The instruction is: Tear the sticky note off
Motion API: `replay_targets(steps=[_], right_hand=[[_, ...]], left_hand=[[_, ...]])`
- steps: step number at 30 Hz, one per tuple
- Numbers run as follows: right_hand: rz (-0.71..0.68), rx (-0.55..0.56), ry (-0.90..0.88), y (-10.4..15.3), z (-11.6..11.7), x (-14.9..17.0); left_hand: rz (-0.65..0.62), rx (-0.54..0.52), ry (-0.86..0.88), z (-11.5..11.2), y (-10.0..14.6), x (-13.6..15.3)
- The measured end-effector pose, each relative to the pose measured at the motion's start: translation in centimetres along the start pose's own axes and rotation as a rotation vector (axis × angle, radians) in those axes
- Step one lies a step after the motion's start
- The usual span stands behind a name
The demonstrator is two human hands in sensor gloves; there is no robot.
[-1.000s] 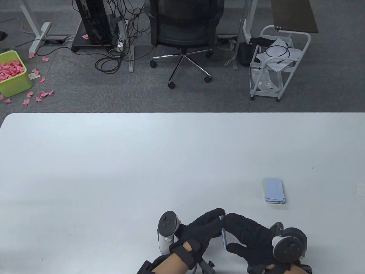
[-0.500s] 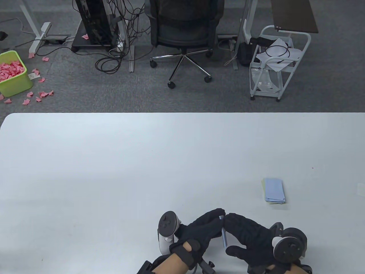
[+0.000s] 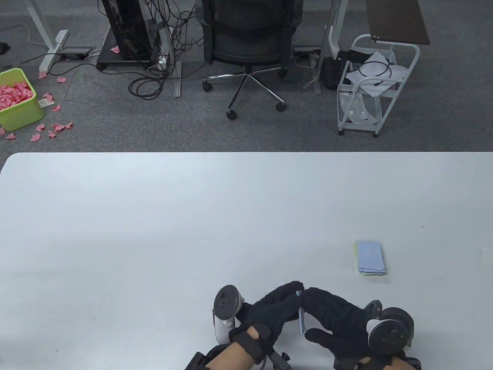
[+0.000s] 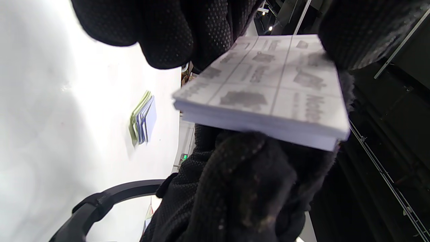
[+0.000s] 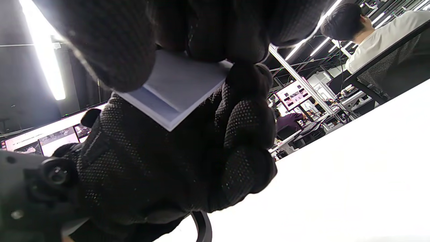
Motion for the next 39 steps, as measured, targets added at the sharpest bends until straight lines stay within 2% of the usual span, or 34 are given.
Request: replay_targets(steps=[7, 11, 14, 17, 19, 22, 25, 29, 39], right_hand=[[0.024, 0.027, -0.004, 0.1, 0.2, 0.1], [0.083, 0.066, -0.03, -0.1, 0.3, 0.2], [0.108, 0.093, -0.056, 0.1, 0.5, 0.1], [0.099, 0.109, -0.013, 0.2, 0.6, -0.2], [0.091, 0.112, -0.012, 0.2, 0.7, -0.4], [0.06, 0.099, 0.01, 0.2, 1.1, -0.8], [0.014, 0.098, 0.013, 0.2, 1.3, -1.1], [-0.014, 0.11, 0.008, 0.2, 1.3, -1.4], [-0.048, 0.125, -0.018, 0.3, 1.0, -1.7]], left_hand=[[-0.008, -0.003, 0.0, -0.6, -0.1, 0.0], [-0.032, -0.024, 0.018, -1.3, 0.0, 0.2], [-0.059, 0.022, 0.039, -2.5, -0.1, 0.5], [-0.063, 0.071, 0.159, -4.0, -0.1, 0.8], [-0.082, 0.035, 0.166, -4.0, -0.2, 0.7], [-0.096, -0.001, 0.088, -3.6, -0.1, 0.5], [-0.112, -0.037, 0.114, -3.3, 0.2, 0.3], [-0.136, -0.061, 0.049, -3.1, 0.3, -0.4], [-0.148, -0.064, 0.084, -3.1, 0.4, -0.8]])
Point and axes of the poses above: the tracker on the back of each hand, its own x axis roughly to the little-finger side, its own y axis roughly from the fingertips to the wrist, z = x × y, the point moved 2 cm from there along -y, roughly from the wrist to the fingertips, and after that the axes turned 10 degrees about x, right-handed, at the moved point
